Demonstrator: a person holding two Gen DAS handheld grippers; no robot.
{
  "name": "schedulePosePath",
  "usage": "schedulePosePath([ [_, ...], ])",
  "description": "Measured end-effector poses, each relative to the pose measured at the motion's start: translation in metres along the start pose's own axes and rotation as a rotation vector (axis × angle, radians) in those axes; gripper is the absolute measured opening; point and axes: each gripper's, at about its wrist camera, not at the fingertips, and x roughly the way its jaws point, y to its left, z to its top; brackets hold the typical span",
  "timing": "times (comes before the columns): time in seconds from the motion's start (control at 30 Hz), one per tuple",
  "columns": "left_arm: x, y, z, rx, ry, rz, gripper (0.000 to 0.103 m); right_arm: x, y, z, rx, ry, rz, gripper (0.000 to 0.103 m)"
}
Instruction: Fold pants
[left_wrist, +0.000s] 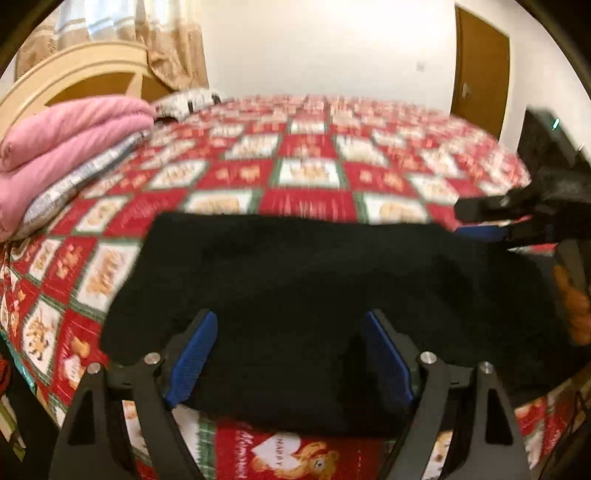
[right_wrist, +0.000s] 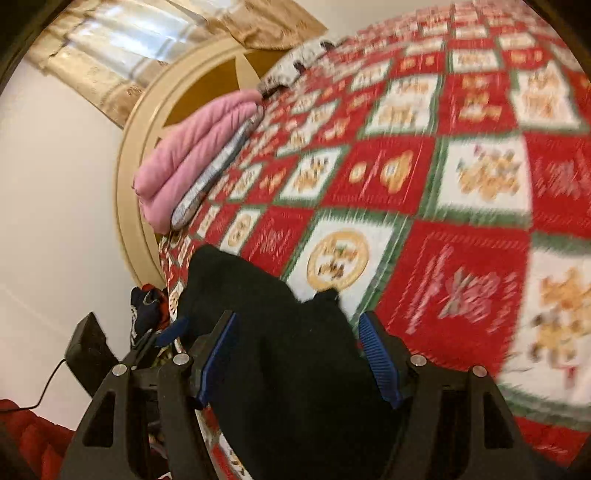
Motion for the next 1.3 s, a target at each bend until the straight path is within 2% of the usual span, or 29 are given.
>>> schedulePosePath([
  [0.13, 0.000, 0.002, -0.011, -0.009, -0.029, 0.000, 0.087, -0.003, 0.020, -0.019, -0.075, 0.013, 0.008, 0.068],
  [0.23, 0.003, 0.003, -0.009, -0.013, -0.025, 0.008, 0.093, 0.002, 0.025, -0.024, -0.071, 0.051, 0.036, 0.068],
  [0.37, 0.004, 0.002, -0.010, -0.012, -0.031, 0.012, 0.094, 0.016, 0.027, -0.024, -0.076, 0.107, 0.065, 0.070],
  [0.5, 0.003, 0.002, -0.011, -0.011, -0.032, 0.013, 0.094, 0.030, 0.021, -0.015, -0.023, 0.095, 0.113, 0.071],
  [0.57, 0.003, 0.002, -0.012, -0.012, -0.033, 0.013, 0.094, 0.034, 0.012, -0.008, 0.048, 0.071, 0.187, 0.075],
  [0.7, 0.003, 0.001, -0.012, -0.005, -0.036, 0.015, 0.094, 0.033, -0.014, 0.009, 0.232, 0.020, 0.294, 0.075],
  [0.73, 0.003, 0.001, -0.012, 0.004, -0.035, 0.017, 0.094, 0.026, -0.025, 0.018, 0.289, -0.017, 0.311, 0.075],
  [0.8, 0.005, 0.000, -0.011, 0.017, -0.020, 0.019, 0.095, 0.011, -0.042, 0.029, 0.356, -0.088, 0.314, 0.075],
  [0.87, 0.007, 0.002, -0.008, 0.009, -0.002, 0.012, 0.095, -0.015, -0.063, 0.041, 0.413, -0.220, 0.299, 0.075],
  [0.9, 0.007, 0.001, -0.008, 0.014, 0.002, 0.014, 0.096, -0.025, -0.071, 0.044, 0.439, -0.251, 0.308, 0.075],
  [0.97, 0.007, 0.001, -0.009, 0.016, -0.005, 0.018, 0.096, -0.042, -0.071, 0.044, 0.439, -0.270, 0.316, 0.075],
  [1.03, 0.006, 0.000, -0.011, 0.018, -0.019, 0.022, 0.097, -0.047, -0.048, 0.039, 0.332, -0.240, 0.256, 0.075],
  [1.07, 0.006, 0.000, -0.011, 0.016, -0.022, 0.023, 0.097, -0.045, -0.032, 0.034, 0.266, -0.207, 0.208, 0.073],
  [1.13, 0.006, 0.000, -0.011, 0.009, -0.023, 0.024, 0.097, -0.037, -0.006, 0.021, 0.161, -0.171, 0.145, 0.055],
  [1.17, 0.006, 0.000, -0.012, 0.009, -0.024, 0.027, 0.097, -0.030, 0.005, 0.016, 0.116, -0.148, 0.123, 0.039],
  [1.2, 0.005, 0.000, -0.012, 0.006, -0.023, 0.028, 0.097, -0.019, 0.015, 0.011, 0.089, -0.114, 0.112, 0.032],
  [1.3, 0.003, 0.001, -0.013, 0.001, -0.008, 0.025, 0.097, 0.013, 0.014, -0.010, 0.086, -0.034, 0.069, 0.032],
])
